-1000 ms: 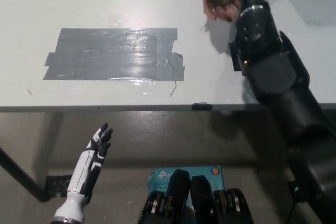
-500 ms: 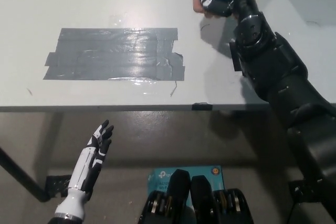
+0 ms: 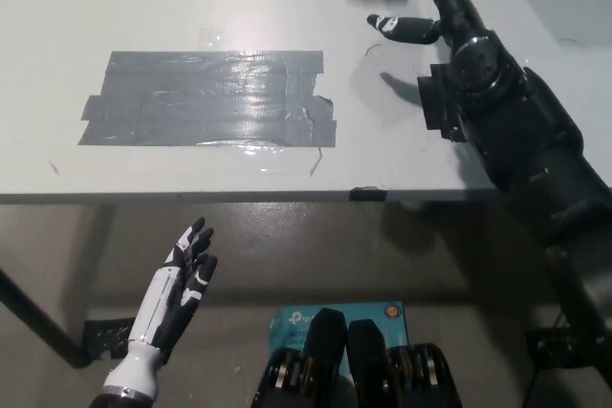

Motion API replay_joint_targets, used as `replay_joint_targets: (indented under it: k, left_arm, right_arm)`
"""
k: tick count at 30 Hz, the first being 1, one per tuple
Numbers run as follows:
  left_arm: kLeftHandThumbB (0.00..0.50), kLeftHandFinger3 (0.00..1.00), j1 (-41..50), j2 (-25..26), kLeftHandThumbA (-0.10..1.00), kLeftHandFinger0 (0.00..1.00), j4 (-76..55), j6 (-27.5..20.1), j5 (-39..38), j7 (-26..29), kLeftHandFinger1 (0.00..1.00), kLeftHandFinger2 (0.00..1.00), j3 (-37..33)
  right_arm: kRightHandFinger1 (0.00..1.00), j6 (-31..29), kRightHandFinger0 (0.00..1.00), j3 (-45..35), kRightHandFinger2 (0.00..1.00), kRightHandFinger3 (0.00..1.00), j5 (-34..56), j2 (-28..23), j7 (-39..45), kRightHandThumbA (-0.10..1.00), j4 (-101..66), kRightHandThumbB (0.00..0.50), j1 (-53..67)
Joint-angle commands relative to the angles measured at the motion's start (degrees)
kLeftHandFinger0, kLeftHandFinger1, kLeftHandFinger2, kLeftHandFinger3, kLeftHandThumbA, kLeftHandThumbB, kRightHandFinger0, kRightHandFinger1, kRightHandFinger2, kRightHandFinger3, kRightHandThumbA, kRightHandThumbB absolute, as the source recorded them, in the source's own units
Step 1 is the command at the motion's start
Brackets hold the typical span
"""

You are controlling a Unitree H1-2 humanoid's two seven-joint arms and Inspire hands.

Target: A rubick's cube is kept in the black marked spot on the table and the robot uses its right arm to pick it up and hands it to a person

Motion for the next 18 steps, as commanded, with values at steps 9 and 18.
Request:
replay_joint_targets:
  k: [9, 18]
  left_arm:
    - [0.202, 1.00, -0.62, 0.42, 0.82, 1.00, -1.61, 0.49, 0.47, -0.43, 1.00, 1.00, -0.03]
    - [0.196, 1.00, -2.60, 0.60, 0.78, 1.00, -0.65, 0.73, 0.12, -0.25, 1.00, 1.00, 0.57]
  right_arm:
    - [1.00, 9.56, 1.00, -3.31, 1.00, 1.00, 0.68, -4.23, 5.62, 0.80, -59.28, 0.410, 20.25]
    - [1.00, 1.47, 1.00, -7.22, 1.00, 1.00, 5.51, -5.63, 4.77, 0.79, -95.08, 0.287, 39.43]
